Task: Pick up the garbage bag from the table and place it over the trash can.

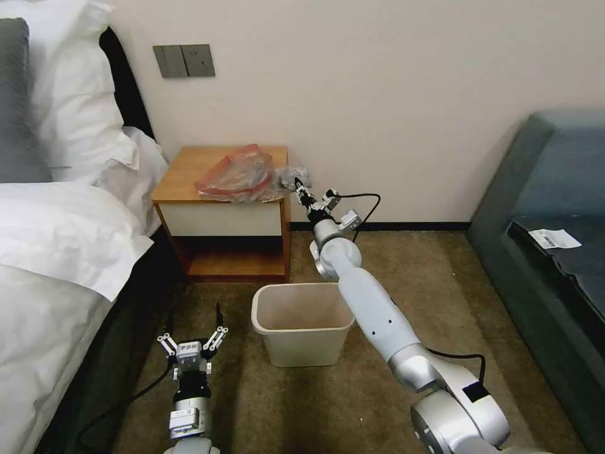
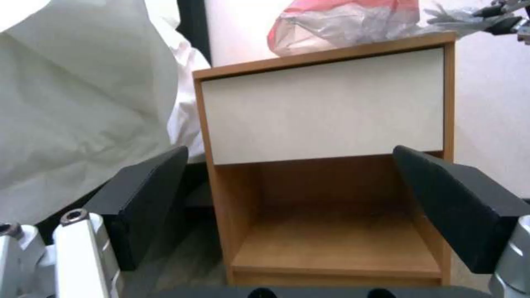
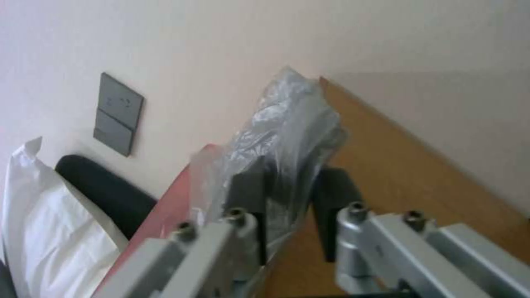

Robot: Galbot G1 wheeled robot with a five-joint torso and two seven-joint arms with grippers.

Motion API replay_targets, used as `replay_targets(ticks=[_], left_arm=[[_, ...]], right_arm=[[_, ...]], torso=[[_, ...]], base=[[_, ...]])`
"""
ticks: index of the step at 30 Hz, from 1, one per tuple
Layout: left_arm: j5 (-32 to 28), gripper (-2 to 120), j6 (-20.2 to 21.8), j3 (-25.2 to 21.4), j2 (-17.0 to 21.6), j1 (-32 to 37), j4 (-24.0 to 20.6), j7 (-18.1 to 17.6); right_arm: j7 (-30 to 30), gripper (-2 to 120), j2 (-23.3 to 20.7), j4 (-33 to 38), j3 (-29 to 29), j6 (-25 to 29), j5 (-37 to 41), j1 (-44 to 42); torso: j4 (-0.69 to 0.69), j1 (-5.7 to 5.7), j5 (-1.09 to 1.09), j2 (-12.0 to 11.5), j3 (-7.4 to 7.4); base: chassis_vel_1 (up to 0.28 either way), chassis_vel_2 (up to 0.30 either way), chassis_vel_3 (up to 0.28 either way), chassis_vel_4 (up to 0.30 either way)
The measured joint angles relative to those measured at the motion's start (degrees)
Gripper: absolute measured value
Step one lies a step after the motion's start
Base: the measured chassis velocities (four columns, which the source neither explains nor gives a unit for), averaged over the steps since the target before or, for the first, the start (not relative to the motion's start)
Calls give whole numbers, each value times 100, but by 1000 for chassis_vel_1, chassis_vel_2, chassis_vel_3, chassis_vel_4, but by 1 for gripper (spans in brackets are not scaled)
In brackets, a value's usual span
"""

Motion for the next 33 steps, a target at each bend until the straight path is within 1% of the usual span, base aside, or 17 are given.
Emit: replay_targets(ticks=[3,5,19,22,23,27,31,33], left_arm=[[6,93,-3,4,0,-3,7,-3],[9,93,-7,5,0,-3,18,-4],[21,93,-11,46,2,-6,39,-16],[14,93,-12,49,17,-17,55,-35],[14,93,-12,49,17,-17,55,-35],[-54,93,-9,50,147,-92,101,-58],[-107,93,2,77,207,-117,146,-61],[-133,93,5,130,231,-141,197,-64]], right_arm=[[0,2,0,38,-7,2,-15,-15],[1,0,0,52,-12,3,-24,-22],[52,0,0,248,-48,9,-95,-140],[278,0,-1,621,-124,80,-155,-349],[278,0,-1,621,-124,80,-155,-349],[529,0,2,1344,-282,50,-241,-701],[655,0,2,1627,-333,24,-303,-875],[822,0,2,1929,-406,10,-339,-1059]], torso=[[0,0,0,0,0],[0,0,0,0,0],[0,0,1,0,0],[0,0,1,0,0],[0,0,1,0,0],[1,0,0,0,0],[0,0,0,0,0],[0,0,0,1,0]], base=[[0,0,0,0],[0,0,0,0],[0,0,0,0],[0,0,0,0],[0,0,0,0],[0,0,0,0],[0,0,0,0],[0,0,0,0]])
